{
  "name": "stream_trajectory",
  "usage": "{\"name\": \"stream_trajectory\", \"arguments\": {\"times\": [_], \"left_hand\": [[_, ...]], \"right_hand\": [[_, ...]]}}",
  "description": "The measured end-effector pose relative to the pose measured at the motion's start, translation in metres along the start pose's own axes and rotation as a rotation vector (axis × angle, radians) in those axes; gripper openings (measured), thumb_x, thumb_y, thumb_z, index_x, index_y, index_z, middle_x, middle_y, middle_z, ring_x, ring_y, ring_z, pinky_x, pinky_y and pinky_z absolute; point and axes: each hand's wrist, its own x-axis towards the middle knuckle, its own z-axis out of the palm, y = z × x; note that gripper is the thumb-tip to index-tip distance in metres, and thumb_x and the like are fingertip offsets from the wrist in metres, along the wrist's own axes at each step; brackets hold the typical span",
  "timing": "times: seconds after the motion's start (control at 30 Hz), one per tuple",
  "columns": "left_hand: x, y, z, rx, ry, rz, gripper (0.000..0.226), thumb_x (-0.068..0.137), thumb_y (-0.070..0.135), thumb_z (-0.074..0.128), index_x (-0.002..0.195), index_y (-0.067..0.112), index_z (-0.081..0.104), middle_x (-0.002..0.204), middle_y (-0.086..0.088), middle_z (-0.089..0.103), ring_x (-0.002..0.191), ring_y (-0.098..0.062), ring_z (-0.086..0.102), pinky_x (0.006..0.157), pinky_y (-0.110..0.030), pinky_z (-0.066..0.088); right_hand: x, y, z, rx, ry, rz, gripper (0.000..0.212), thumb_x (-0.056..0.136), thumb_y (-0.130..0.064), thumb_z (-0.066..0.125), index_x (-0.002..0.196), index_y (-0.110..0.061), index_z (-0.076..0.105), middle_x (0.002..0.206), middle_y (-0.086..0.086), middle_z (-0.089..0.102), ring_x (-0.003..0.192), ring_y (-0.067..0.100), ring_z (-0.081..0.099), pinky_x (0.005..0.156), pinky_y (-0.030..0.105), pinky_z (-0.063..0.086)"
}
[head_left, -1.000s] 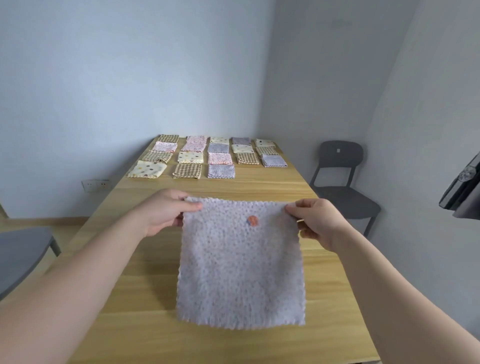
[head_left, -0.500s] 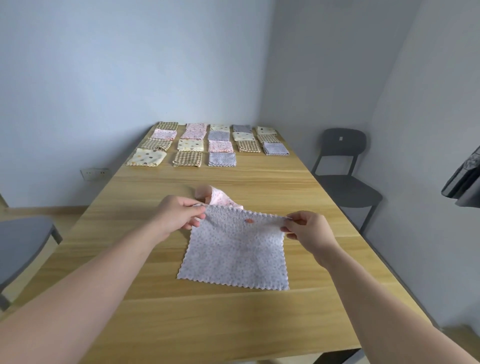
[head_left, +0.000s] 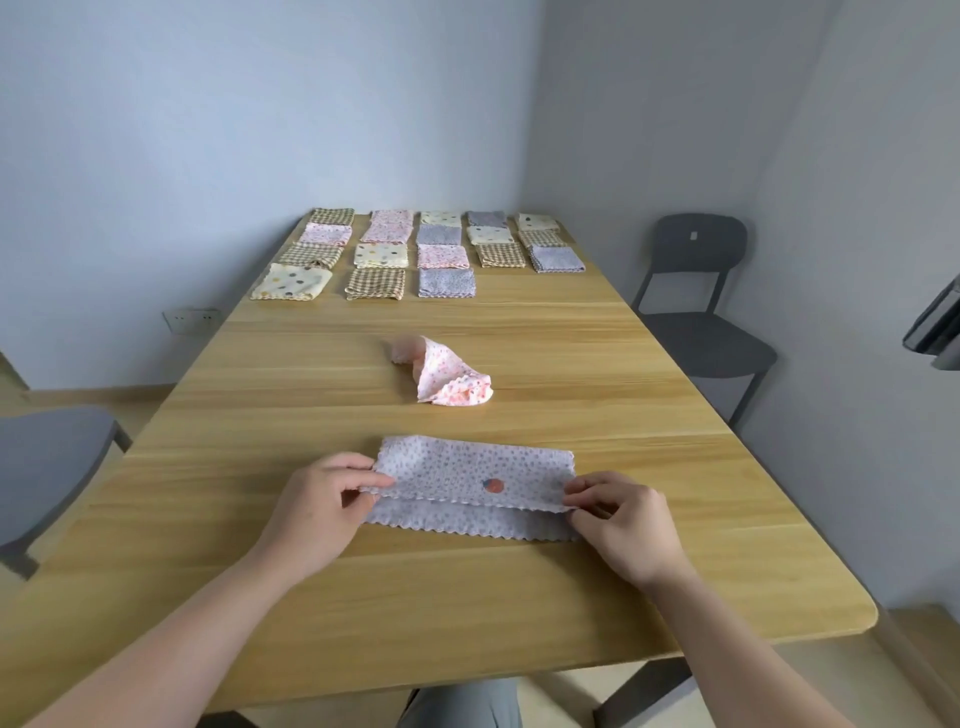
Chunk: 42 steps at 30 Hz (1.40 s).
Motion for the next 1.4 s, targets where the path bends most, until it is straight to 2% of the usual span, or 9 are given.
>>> {"name": "stream_trajectory", "arguments": {"times": [0.13, 0.27, 0.43, 0.6, 0.77, 0.9, 1.0, 1.13, 1.4], "left_hand": [[-0.01, -0.002, 0.002, 0.047, 0.05, 0.07, 0.034, 0.085, -0.001, 0.074, 0.097, 0.031, 0.081, 0.112, 0.018, 0.065, 0.06, -0.015, 0.061, 0.06, -0.011, 0.044], [-0.012, -0.006, 0.004, 0.031, 0.097, 0.07, 0.037, 0.083, 0.001, 0.076, 0.093, 0.036, 0.08, 0.114, 0.016, 0.066, 0.056, -0.015, 0.061, 0.06, -0.01, 0.044], [-0.014, -0.003, 0.005, -0.004, 0.102, 0.079, 0.038, 0.08, 0.0, 0.078, 0.086, 0.038, 0.079, 0.125, 0.011, 0.066, 0.095, 0.008, 0.064, 0.076, -0.004, 0.045], [-0.014, -0.007, 0.008, 0.05, 0.081, 0.141, 0.033, 0.08, 0.0, 0.076, 0.082, 0.033, 0.078, 0.146, 0.014, 0.053, 0.083, -0.012, 0.073, 0.07, -0.024, 0.055], [-0.015, -0.01, 0.011, 0.055, 0.062, 0.156, 0.03, 0.08, 0.007, 0.071, 0.08, 0.036, 0.073, 0.134, 0.025, 0.058, 0.072, -0.017, 0.07, 0.069, -0.029, 0.055], [-0.018, -0.005, 0.009, 0.23, 0.166, 0.301, 0.016, 0.079, 0.038, 0.061, 0.076, 0.03, 0.074, 0.123, 0.017, 0.067, 0.111, -0.014, 0.061, 0.092, -0.036, 0.047], [-0.018, 0.002, 0.006, 0.343, 0.178, 0.428, 0.022, 0.078, 0.048, 0.067, 0.083, 0.029, 0.077, 0.121, 0.012, 0.068, 0.115, -0.016, 0.058, 0.094, -0.037, 0.039], [-0.015, 0.006, 0.012, 0.355, 0.044, 0.582, 0.03, 0.086, 0.047, 0.064, 0.101, 0.027, 0.08, 0.112, 0.014, 0.069, 0.111, -0.01, 0.061, 0.096, -0.035, 0.048], [-0.011, 0.011, 0.021, 0.305, 0.002, 0.578, 0.03, 0.096, 0.038, 0.051, 0.089, 0.026, 0.078, 0.092, 0.018, 0.069, 0.09, -0.001, 0.063, 0.078, -0.017, 0.053]], "right_hand": [[-0.006, 0.002, 0.002, -0.011, 0.007, -0.057, 0.023, 0.071, 0.001, 0.077, 0.075, -0.021, 0.082, 0.094, -0.02, 0.071, 0.092, -0.007, 0.065, 0.08, 0.005, 0.047], [-0.007, 0.006, 0.006, -0.002, 0.002, -0.107, 0.025, 0.069, 0.005, 0.076, 0.07, -0.019, 0.079, 0.091, -0.017, 0.07, 0.09, -0.002, 0.066, 0.078, 0.007, 0.047], [-0.007, 0.009, 0.005, -0.006, -0.024, -0.125, 0.022, 0.069, 0.006, 0.074, 0.068, -0.016, 0.076, 0.091, -0.014, 0.069, 0.091, 0.0, 0.065, 0.077, 0.006, 0.044], [-0.009, 0.011, 0.008, -0.05, -0.042, -0.173, 0.011, 0.07, -0.01, 0.067, 0.068, -0.019, 0.073, 0.093, -0.019, 0.064, 0.089, 0.002, 0.064, 0.075, 0.008, 0.044], [-0.011, 0.012, 0.011, -0.079, -0.054, -0.223, 0.011, 0.073, -0.02, 0.061, 0.068, -0.019, 0.07, 0.096, -0.021, 0.061, 0.084, 0.005, 0.063, 0.071, 0.021, 0.049], [-0.013, 0.009, 0.011, -0.134, -0.031, -0.248, 0.027, 0.082, -0.042, 0.06, 0.066, -0.022, 0.066, 0.101, -0.016, 0.061, 0.088, 0.002, 0.061, 0.072, 0.024, 0.049], [-0.015, 0.007, 0.011, -0.337, 0.072, -0.383, 0.028, 0.084, -0.053, 0.067, 0.077, -0.026, 0.07, 0.11, -0.009, 0.062, 0.104, 0.012, 0.056, 0.083, 0.034, 0.044], [-0.016, 0.007, 0.014, -0.406, 0.016, -0.459, 0.025, 0.082, -0.055, 0.071, 0.092, -0.033, 0.075, 0.108, -0.013, 0.062, 0.105, 0.014, 0.056, 0.084, 0.038, 0.044], [-0.019, 0.006, 0.017, -0.387, -0.014, -0.526, 0.021, 0.094, -0.039, 0.06, 0.096, -0.029, 0.079, 0.098, -0.013, 0.068, 0.09, 0.012, 0.065, 0.076, 0.036, 0.053]]}}
